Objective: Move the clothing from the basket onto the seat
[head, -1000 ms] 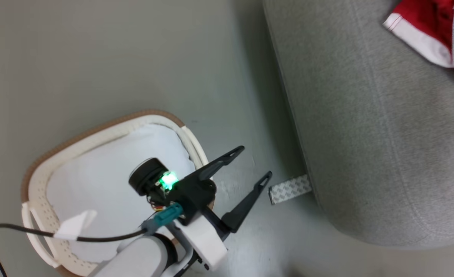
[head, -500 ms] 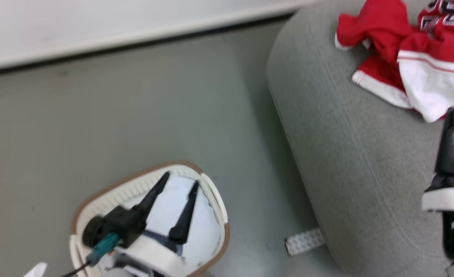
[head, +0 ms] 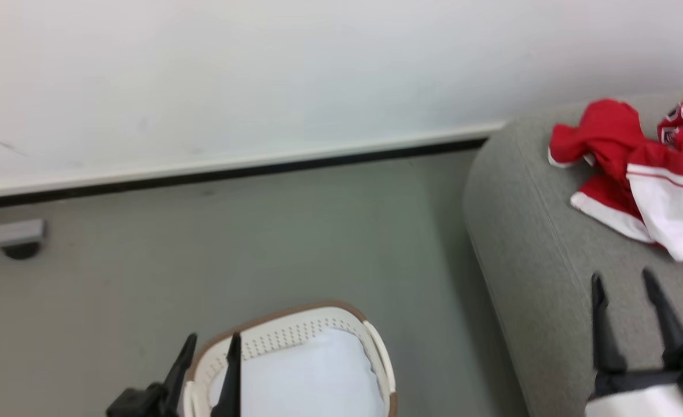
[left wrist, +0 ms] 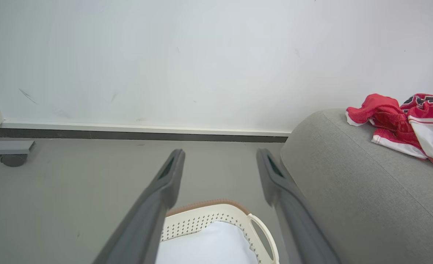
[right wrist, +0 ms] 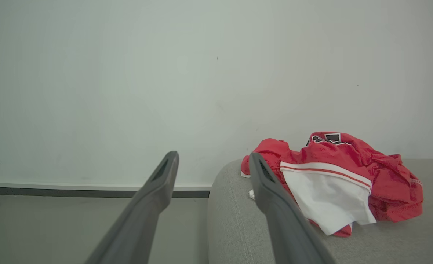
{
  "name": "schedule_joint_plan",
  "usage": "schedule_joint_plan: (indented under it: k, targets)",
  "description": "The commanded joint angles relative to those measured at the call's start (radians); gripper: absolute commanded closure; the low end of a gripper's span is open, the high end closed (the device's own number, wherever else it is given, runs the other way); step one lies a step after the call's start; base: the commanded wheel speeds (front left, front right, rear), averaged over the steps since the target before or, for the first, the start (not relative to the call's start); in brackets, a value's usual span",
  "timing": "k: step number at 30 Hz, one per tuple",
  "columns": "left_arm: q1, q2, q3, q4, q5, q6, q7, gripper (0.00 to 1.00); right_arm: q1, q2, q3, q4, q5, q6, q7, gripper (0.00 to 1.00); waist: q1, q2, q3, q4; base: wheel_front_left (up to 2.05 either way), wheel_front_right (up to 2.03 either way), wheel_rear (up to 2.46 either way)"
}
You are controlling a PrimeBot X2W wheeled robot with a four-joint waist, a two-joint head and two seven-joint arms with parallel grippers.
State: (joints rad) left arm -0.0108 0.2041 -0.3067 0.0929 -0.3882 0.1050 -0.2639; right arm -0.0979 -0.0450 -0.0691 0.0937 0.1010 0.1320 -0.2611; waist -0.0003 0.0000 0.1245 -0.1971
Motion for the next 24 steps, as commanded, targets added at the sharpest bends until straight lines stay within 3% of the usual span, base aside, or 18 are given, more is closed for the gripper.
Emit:
schedule_joint_plan:
  k: [1,7,15,16,24]
  targets:
    - [0.039,-0.017,0.034,-0.006,0.025,-0.007,0.0,0.0,0.042,-0.005,0.018,0.009,-0.01,-0.003,-0.002,0.0,0.0003,0.0,-0.06,0.052,0.0,0.0,0.0]
    - [0.122,-0.076,0.146,-0.013,0.081,-0.044,0.0,0.0,0.115,-0.005,0.068,0.03,-0.022,-0.003,-0.002,0.0,0.0003,0.0,-0.101,0.083,0.0,0.0,0.0]
    - [0.156,-0.121,0.22,0.016,0.136,-0.123,-0.001,0.0,0.154,-0.005,0.066,0.04,0.002,-0.003,-0.002,0.0,0.0003,0.0,-0.132,0.098,0.0,0.0,0.0]
    - [0.144,-0.123,0.217,0.021,0.129,-0.122,0.0,1.0,0.145,0.0,0.068,0.042,-0.001,0.0,0.0,1.0,0.0003,0.0,-0.131,0.098,0.0,0.0,0.0]
    - [0.137,-0.131,0.216,0.064,0.08,-0.124,0.014,1.0,0.152,0.009,0.07,0.079,0.054,0.0,0.013,1.0,0.0003,0.0,-0.132,0.1,0.0,0.0,0.0]
